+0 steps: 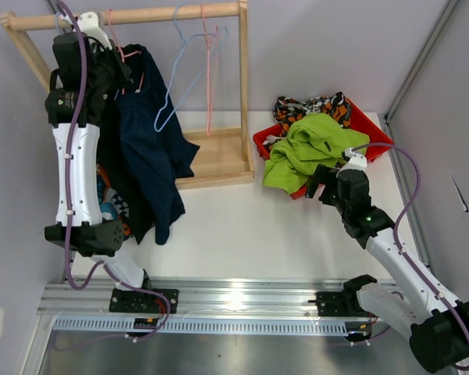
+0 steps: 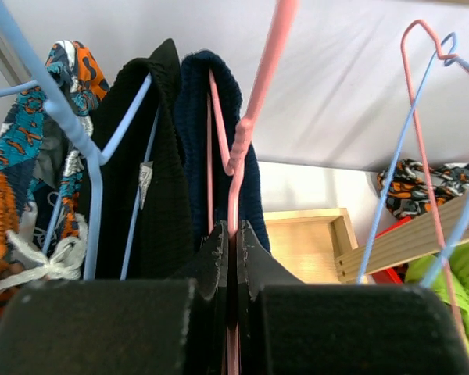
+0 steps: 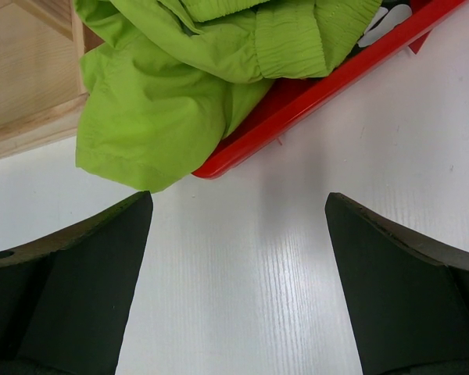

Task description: Remove the shorts from the hanger

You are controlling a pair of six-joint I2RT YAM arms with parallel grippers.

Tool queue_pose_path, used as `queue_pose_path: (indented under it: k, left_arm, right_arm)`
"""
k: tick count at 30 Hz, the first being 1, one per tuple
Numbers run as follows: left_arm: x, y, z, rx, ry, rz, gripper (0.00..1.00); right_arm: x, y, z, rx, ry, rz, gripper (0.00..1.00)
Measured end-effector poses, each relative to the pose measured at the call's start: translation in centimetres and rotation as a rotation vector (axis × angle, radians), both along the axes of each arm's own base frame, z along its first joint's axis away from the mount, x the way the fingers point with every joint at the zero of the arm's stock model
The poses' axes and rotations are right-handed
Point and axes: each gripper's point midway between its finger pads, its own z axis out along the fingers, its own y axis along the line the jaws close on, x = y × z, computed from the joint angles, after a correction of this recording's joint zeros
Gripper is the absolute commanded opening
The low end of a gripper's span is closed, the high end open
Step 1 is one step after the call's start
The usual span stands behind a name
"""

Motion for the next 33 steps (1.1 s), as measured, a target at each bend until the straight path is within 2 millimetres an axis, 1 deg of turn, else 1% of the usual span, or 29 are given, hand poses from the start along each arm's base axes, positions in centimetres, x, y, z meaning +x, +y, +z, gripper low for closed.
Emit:
queue_pose_path:
  k: [6,9,13,16,18,21,24,27,30,32,33]
  left_arm:
    - [-1.0,-0.5,2.6,-0.023,-0.056,-0.005,0.0]
    - [-2.0,-0.7,3.9,-0.027,-0.088,-0.014,0.0]
    - [-3.7,-1.2,5.5,-0.038,-0.128,-0.04,0.0]
    - [-5.3,-1.7,6.9,-0.047,-0.162,-0.064,0.0]
    - [-6.6,-2.4,7.4,-0.055,-0.181,-0.087,0.0]
    - [-8.8,-3.5,7.1,-0.065,-0.189,-0.129,0.0]
    - [-11.0,-4.2,6.2,-0.085,-0.187,-0.152,0.0]
    - [-12.5,-4.6,4.7,-0.103,-0.177,-0.164,0.0]
    - [-13.1,-4.8,3.2,-0.119,-0.155,-0.168,0.0]
    - [-12.8,-5.0,2.2,-0.129,-0.137,-0.171,0.0]
    - [-12.6,-5.1,1.8,-0.131,-0.13,-0.172,0.0]
  right_arm:
    - [-0.5,1.1,0.4,0.004,-0.014,0.035,0.99]
    - [-1.0,1.8,0.4,-0.005,-0.011,0.058,1.0]
    - [-1.7,2.7,0.8,-0.016,-0.021,0.082,0.99]
    - [-2.1,3.6,1.6,-0.025,-0.034,0.104,0.99]
    - [-2.9,5.3,2.7,-0.031,-0.056,0.152,0.99]
    - [-4.9,9.3,4.8,-0.025,-0.108,0.283,0.99]
    - [-8.0,14.4,7.7,-0.021,-0.179,0.459,0.99]
    - [-11.3,20.2,11.3,-0.025,-0.261,0.61,0.99]
    - [-13.7,25.7,14.1,-0.029,-0.321,0.714,1.0]
    - [-14.6,29.9,15.9,-0.027,-0.358,0.749,1.0]
    - [-14.8,31.5,16.5,-0.023,-0.373,0.759,0.99]
